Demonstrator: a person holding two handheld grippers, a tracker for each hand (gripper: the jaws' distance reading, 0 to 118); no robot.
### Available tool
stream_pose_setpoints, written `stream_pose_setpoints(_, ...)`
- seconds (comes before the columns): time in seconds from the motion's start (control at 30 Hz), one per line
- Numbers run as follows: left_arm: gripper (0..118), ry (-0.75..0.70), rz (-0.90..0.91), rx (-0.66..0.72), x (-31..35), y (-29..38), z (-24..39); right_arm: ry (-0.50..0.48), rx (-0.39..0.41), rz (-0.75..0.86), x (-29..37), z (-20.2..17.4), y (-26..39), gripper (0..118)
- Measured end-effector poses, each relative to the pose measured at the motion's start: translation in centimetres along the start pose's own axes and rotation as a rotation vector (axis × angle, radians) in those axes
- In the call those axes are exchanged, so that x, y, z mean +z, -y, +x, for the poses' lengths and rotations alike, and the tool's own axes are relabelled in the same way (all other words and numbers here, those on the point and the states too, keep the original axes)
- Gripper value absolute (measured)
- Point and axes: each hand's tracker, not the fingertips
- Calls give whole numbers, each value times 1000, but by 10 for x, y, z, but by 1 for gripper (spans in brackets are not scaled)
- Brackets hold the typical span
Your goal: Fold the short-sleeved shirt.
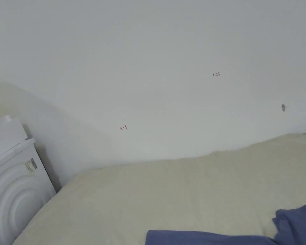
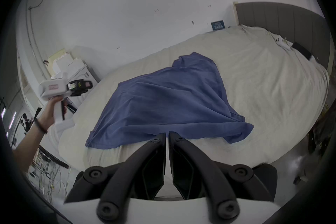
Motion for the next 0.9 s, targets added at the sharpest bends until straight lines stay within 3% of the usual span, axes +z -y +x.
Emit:
stream_pose_setpoints(0.1, 97, -4, -92, 28, -74, -30, -21, 31, -24, -36, -16, 10, -6, 3)
stream_pose_setpoints(0.23, 97, -2, -153, 98, -150, -50, -41, 56, -36, -66, -34, 20, -14, 3)
stream_pose_setpoints(0.37, 97, -51, -144, 167, -202, -57, -54, 49, -113, -85, -42, 33, -15, 3)
stream_pose_setpoints(0.5, 97, -131, -190, 97, -242, -51, -54, 100, -129, -120, -47, 43, -13, 3)
stream_pose_setpoints(0.63, 97, -69, -278, 90, -269, -37, -51, 122, -143, -146, -50, 51, -11, 3)
stream_pose_setpoints(0.73, 99, -142, -243, -8, -275, -31, -38, 121, -145, -155, -55, 53, -11, 3)
stream_pose_setpoints(0.83, 77, -159, -267, 27, -271, -39, -33, 118, -132, -160, -59, 52, -15, 3)
stream_pose_setpoints(0.9, 44, -153, -253, 14, -265, -44, -31, 112, -118, -154, -59, 51, -19, 3)
